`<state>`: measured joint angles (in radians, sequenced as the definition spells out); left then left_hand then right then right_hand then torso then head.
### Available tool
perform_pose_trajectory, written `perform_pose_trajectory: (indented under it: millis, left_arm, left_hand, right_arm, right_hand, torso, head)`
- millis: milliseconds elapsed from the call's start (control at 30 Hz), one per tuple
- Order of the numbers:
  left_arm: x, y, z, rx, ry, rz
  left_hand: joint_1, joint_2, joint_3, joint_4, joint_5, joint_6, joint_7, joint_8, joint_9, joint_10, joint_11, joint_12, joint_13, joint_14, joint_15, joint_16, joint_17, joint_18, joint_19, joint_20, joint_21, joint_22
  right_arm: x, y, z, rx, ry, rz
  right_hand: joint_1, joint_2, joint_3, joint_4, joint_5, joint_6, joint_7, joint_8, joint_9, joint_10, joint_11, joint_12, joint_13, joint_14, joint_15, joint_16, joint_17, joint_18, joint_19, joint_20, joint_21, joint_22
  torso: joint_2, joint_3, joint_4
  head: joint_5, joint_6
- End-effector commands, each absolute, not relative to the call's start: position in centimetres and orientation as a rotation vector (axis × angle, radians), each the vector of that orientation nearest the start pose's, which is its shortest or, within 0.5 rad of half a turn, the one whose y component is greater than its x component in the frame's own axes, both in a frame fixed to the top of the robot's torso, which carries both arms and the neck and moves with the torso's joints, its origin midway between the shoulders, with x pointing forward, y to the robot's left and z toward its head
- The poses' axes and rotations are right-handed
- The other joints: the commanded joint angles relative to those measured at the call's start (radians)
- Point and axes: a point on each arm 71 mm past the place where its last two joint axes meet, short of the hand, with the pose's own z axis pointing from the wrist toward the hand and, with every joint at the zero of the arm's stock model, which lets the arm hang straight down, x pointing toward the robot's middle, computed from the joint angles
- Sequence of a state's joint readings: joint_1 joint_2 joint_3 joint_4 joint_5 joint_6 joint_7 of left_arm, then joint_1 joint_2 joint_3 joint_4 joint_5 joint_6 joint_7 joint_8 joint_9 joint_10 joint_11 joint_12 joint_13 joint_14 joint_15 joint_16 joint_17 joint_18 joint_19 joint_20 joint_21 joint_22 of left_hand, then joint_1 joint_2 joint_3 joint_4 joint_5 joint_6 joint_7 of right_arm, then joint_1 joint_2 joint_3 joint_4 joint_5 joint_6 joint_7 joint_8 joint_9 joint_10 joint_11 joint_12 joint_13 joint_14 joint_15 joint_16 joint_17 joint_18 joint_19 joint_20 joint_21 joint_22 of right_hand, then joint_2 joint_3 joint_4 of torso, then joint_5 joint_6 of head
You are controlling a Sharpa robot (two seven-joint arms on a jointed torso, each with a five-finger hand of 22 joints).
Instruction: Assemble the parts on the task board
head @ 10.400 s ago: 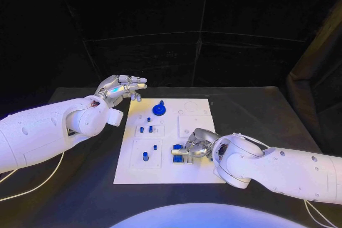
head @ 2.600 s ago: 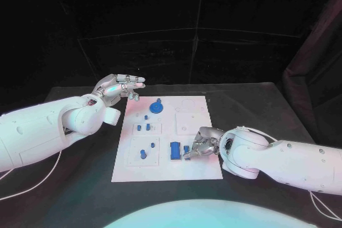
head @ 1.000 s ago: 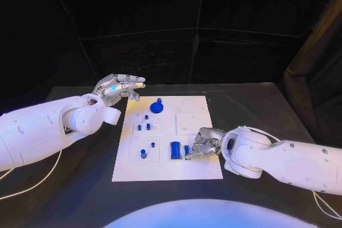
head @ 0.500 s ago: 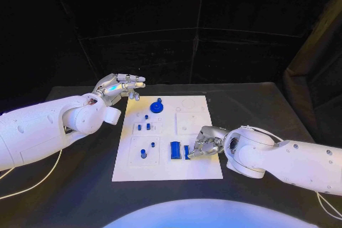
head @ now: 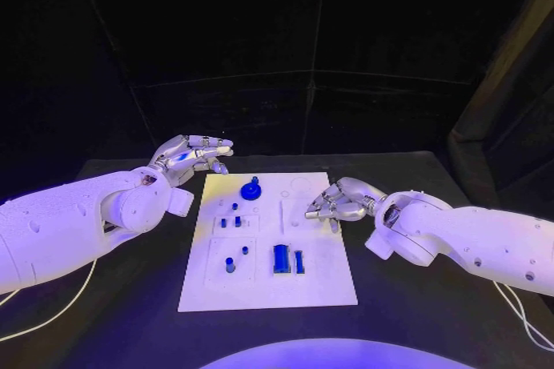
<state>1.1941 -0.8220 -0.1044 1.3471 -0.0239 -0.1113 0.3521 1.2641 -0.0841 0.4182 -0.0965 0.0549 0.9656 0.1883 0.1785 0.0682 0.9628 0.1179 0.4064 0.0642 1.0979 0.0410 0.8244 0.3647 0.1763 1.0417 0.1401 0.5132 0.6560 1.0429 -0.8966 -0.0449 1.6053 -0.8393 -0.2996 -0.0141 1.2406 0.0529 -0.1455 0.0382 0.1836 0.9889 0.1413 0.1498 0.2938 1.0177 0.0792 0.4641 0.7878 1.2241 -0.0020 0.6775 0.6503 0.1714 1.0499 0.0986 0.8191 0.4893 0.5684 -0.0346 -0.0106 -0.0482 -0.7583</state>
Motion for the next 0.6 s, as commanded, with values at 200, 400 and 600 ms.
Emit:
perform_pose_trajectory:
  millis: [200,400,600]
  left_arm:
    - [52.0,24.7,-22.1,-1.119,1.409,-1.569]
    - [53.0,25.3,-23.1,-1.174,1.322,-1.488]
    - [52.7,24.6,-23.6,-1.155,1.416,-1.484]
  left_hand:
    - [-0.016,0.001,-0.026,0.027,0.0,0.006,-0.01,-0.029,-0.003,0.076,0.021,-0.151,-0.002,-0.119,0.064,-0.421,-0.17,0.003,-0.174,0.075,-0.283,-0.22]
    - [-0.015,0.008,-0.077,0.04,0.001,-0.017,-0.017,-0.081,-0.004,0.022,0.067,-0.262,-0.002,-0.18,0.12,-0.587,-0.244,0.005,-0.292,0.135,-0.409,-0.327]
    - [-0.486,0.084,-0.218,0.096,-0.055,-0.377,-0.083,-0.179,-0.068,-0.355,0.001,-0.329,-0.064,-0.525,0.06,-0.695,-0.365,-0.052,-0.582,0.037,-0.513,-0.465]
  right_arm:
    - [49.3,-21.9,-24.7,0.944,1.568,1.392]
    - [52.1,-21.9,-24.7,0.971,1.473,1.435]
    - [51.9,-21.7,-25.1,0.939,1.54,1.312]
  right_hand:
    - [0.064,0.038,-0.012,-0.076,-0.022,-0.031,0.038,-0.079,-0.08,-0.072,0.079,-0.282,-0.417,-0.221,0.127,-0.484,-0.363,0.015,-0.13,0.132,-0.47,-0.302]
    - [0.04,0.066,-0.035,-0.115,-0.024,-0.012,0.042,-0.086,-0.15,-0.006,0.075,-0.348,-0.623,-0.133,0.121,-0.588,-0.517,0.013,-0.031,0.127,-0.598,-0.393]
    - [-0.44,0.026,0.034,-0.038,-0.083,-0.375,-0.026,-0.15,-0.208,-0.377,0.015,-0.393,-0.695,-0.526,0.074,-0.677,-0.574,-0.052,-0.399,0.04,-0.685,-0.489]
  torso:
    - [-0.037,-0.0013,-0.0017]
    - [-0.047,0.0043,-0.001]
    - [-0.037,0.0081,-0.0001]
  head:
    - [-0.003,0.074]
    - [-0.001,0.131]
    - [0.008,0.128]
